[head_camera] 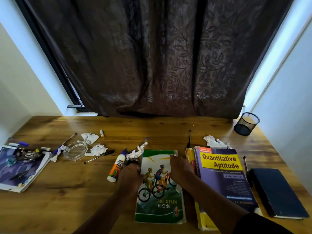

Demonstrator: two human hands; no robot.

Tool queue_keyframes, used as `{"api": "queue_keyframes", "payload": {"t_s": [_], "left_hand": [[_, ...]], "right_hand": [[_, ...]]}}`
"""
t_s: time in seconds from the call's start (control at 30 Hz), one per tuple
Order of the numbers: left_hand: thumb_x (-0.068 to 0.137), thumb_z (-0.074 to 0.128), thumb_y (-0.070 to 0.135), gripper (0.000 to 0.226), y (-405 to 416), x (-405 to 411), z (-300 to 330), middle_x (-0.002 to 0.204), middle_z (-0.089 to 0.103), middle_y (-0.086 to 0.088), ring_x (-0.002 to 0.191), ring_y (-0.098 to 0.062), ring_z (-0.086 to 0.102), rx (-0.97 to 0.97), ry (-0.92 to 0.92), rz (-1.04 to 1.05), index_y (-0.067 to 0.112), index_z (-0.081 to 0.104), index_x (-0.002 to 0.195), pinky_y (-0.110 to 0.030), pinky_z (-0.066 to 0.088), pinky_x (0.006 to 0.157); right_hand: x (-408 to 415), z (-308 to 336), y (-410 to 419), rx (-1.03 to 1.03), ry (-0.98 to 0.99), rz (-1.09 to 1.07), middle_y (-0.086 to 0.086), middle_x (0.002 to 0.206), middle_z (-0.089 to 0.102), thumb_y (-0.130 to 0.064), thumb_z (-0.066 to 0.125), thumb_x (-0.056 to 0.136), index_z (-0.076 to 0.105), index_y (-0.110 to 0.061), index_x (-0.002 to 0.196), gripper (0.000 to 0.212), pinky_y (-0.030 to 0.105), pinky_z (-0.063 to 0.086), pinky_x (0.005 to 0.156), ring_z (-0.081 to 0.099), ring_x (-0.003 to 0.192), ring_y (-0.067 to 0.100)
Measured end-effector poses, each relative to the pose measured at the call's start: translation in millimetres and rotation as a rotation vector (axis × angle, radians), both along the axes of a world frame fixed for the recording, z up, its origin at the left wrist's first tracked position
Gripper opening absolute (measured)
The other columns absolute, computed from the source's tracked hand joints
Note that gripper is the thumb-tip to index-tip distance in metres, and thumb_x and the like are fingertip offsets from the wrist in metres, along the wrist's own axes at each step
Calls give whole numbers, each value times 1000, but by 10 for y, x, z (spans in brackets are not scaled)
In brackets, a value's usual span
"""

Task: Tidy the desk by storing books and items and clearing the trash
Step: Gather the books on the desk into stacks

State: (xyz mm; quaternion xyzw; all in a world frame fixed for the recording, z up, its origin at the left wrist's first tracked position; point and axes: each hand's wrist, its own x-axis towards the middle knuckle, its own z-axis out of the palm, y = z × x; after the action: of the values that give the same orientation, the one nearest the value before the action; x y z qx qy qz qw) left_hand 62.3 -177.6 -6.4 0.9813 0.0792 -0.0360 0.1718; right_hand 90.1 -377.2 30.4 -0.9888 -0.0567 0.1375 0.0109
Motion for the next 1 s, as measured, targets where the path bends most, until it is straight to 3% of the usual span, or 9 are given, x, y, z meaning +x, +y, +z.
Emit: {"api": "queue_keyframes", "payload": {"t_s": [0.13, 0.27, 0.4, 0.6, 0.63, 0.67, 0.73, 0.8, 1.0], "left_hand": [[95, 64, 36, 12, 161, -56, 37, 98, 71, 9, 90, -10, 67, -84, -57, -37, 26, 71, 99, -20, 44, 73], [103, 53, 31, 22, 548, -113, 224, 74, 67, 9, 60, -1, 58, -214, -84, 78, 30, 66, 85, -10, 38, 50], [90, 68, 30, 9, 1234, -210, 347, 91, 76, 0, 86, -26, 70, -397, -283, 500, 28, 74, 97, -32, 52, 75], [90, 73, 23, 42, 2408, -408, 260, 125, 67, -19, 116, -38, 62, -549, -356, 865, 8, 66, 128, -48, 49, 98], [90, 73, 23, 44, 2574, -455, 255, 128, 66, -21, 118, -39, 61, -565, -366, 919, 3, 65, 129, -48, 47, 100], [90, 72, 25, 44, 2745, -497, 229, 127, 66, -22, 118, -39, 61, -581, -367, 972, 1, 66, 127, -48, 47, 100], [85, 71, 37, 41, 2990, -545, 253, 112, 72, -18, 106, -40, 65, -634, -386, 1054, 4, 73, 109, -48, 52, 92], [76, 69, 46, 36, 3246, -559, 207, 92, 72, -12, 91, -37, 67, -727, -398, 1108, 12, 72, 87, -51, 55, 82], [62, 74, 34, 38, 3734, -467, 56, 100, 73, -10, 88, -32, 70, -1021, -481, 1209, 17, 69, 96, -50, 59, 76]], "right_hand": [[63, 180, 142, -119, -18, 6, 7, 117, 65, -21, 68, 95, 64, -15, 120, 26, 30, 50, 73, 66, 106, 23], [158, 413, 510, -100, -168, 88, 1, 108, 70, -31, 73, 90, 67, -24, 112, 24, 33, 53, 73, 68, 101, 25], [295, 420, 1207, 62, -149, 243, 4, 127, 65, -32, 65, 93, 56, -25, 131, 40, 42, 51, 92, 63, 118, 31], [144, -17, 2263, 88, -5, 590, 19, 145, 51, -29, 51, 106, 52, -13, 142, 40, 43, 34, 111, 49, 133, 33], [196, -160, 2394, 127, 191, 507, 22, 135, 56, -21, 46, 108, 57, -9, 132, 30, 41, 38, 108, 54, 125, 32], [295, -292, 2634, 88, 135, 356, 23, 131, 58, -15, 41, 109, 59, -7, 127, 27, 40, 39, 112, 57, 121, 29], [162, -287, 2810, 178, 98, 763, 18, 147, 51, -19, 44, 109, 55, -9, 140, 35, 41, 32, 118, 48, 135, 31], [-5, -12, 3300, 290, 92, 947, 17, 149, 47, -25, 52, 105, 50, -11, 146, 43, 49, 29, 116, 41, 138, 36], [124, -8, 4173, 237, 103, 1138, 12, 145, 47, -33, 63, 93, 49, -21, 143, 54, 51, 40, 107, 43, 133, 35]]}}
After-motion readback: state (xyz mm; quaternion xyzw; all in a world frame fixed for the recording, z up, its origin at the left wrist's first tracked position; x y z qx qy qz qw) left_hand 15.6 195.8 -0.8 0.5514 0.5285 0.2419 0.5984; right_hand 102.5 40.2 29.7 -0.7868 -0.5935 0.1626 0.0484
